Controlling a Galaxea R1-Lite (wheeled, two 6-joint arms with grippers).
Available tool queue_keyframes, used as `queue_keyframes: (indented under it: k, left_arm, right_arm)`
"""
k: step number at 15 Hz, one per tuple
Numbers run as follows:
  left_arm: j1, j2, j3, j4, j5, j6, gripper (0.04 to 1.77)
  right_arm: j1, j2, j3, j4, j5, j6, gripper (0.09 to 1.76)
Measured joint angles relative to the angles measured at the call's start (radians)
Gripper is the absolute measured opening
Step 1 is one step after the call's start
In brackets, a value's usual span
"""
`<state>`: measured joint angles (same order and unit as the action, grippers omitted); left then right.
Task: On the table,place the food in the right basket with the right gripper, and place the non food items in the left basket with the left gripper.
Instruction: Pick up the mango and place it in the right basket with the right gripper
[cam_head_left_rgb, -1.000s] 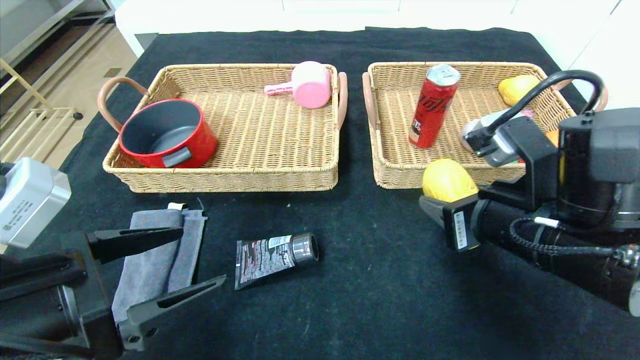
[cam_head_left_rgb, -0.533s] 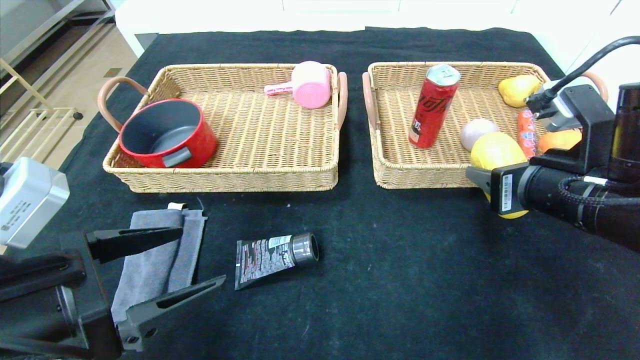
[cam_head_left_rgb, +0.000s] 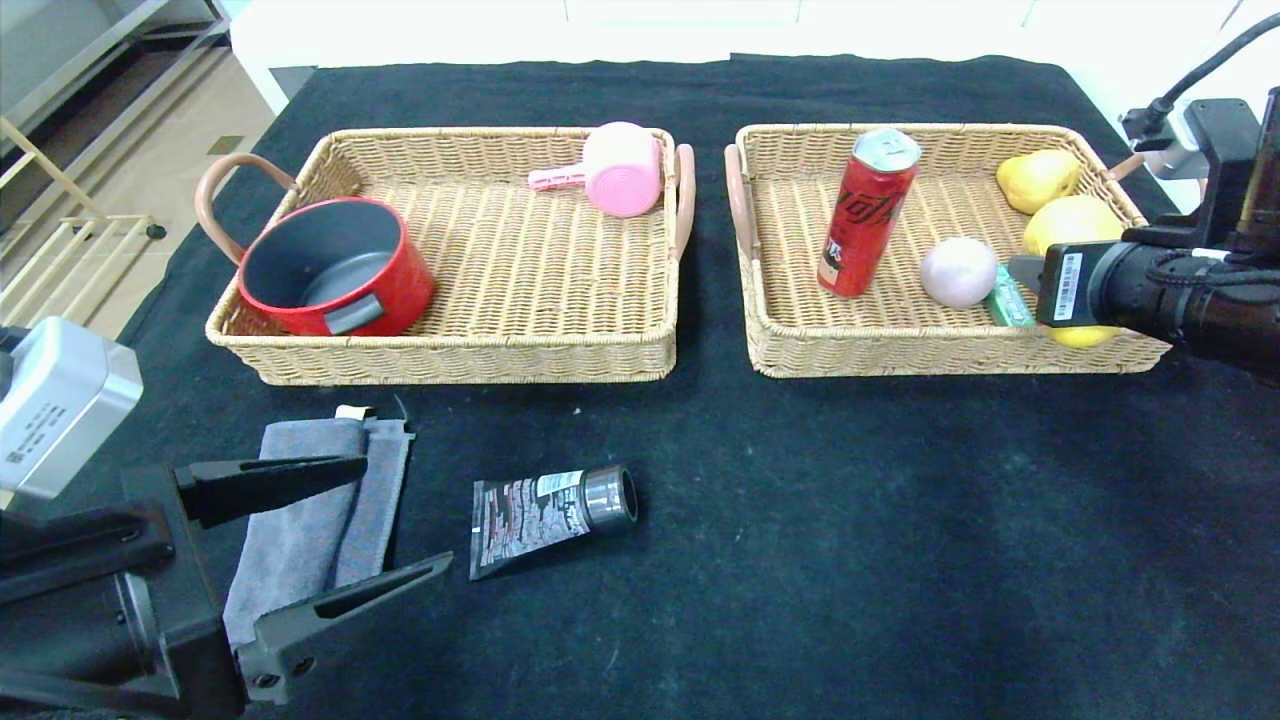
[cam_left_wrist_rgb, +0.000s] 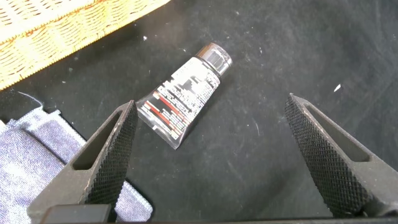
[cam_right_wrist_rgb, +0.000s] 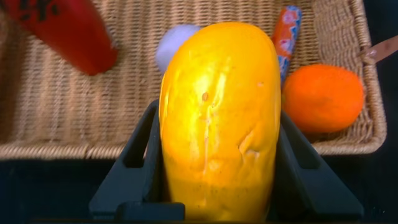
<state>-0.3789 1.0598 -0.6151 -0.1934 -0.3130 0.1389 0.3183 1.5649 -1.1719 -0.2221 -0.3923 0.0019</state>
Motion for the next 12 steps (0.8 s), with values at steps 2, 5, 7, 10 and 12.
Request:
queue_keyframes:
  k: [2, 5, 7, 10, 12]
  left_arm:
    - [0.000, 0.000, 0.001, -0.001, 0.000, 0.001, 1.72]
    - [0.000, -0.001, 0.002, -0.001, 0.000, 0.001, 1.72]
    - [0.000, -0.002, 0.002, -0.001, 0.000, 0.001, 1.72]
    - [0.000, -0.003, 0.002, -0.001, 0.000, 0.001, 1.72]
    - [0.000, -0.004, 0.001, -0.001, 0.000, 0.001, 1.72]
  right_arm:
    - [-0.034, 0.040, -0.055, -0.003, 0.017, 0.002, 1.00]
    - [-0.064, 0.098, -0.129, -0.004, 0.025, 0.002, 1.00]
    - [-0.075, 0.136, -0.171, -0.007, 0.026, 0.002, 1.00]
    - [-0.088, 0.189, -0.232, -0.009, 0.023, 0.003, 1.00]
    - [-0.093, 0.208, -0.246, -0.008, 0.023, 0.003, 1.00]
